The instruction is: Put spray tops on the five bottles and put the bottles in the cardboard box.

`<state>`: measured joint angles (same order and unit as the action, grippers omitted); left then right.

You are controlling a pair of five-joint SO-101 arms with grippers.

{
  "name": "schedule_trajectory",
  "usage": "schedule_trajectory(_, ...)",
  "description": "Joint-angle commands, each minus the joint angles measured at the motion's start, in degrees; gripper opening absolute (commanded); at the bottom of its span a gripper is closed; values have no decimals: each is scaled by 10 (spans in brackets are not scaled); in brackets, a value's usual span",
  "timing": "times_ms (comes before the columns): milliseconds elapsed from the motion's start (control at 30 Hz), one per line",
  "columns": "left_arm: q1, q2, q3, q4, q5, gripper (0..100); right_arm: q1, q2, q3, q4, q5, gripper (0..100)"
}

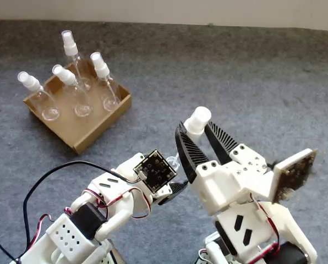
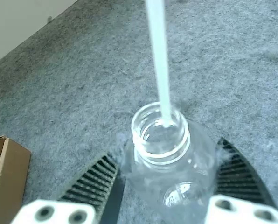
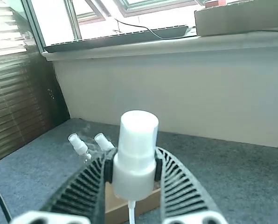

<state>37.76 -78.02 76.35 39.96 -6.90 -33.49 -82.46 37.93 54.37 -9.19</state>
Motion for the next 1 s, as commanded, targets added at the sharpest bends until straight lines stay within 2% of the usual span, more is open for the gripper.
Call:
schedule_trajectory(0,-8,-3,-4,1,4,203,-6,-1,17,1,7,6)
schedule_trajectory(400,-8,-3,-4,1,4,203,-10,-1,49,6,7,6)
schedule_trajectory(567,-8,-3,-4,1,4,203,-51,-1,75,6,7,9)
schedule_trajectory(800,-8,-3,-4,1,4,203,-51,-2,75,14,11,12)
schedule_trajectory(967,-8,-3,-4,1,4,203,-51,-2,75,47,10,129)
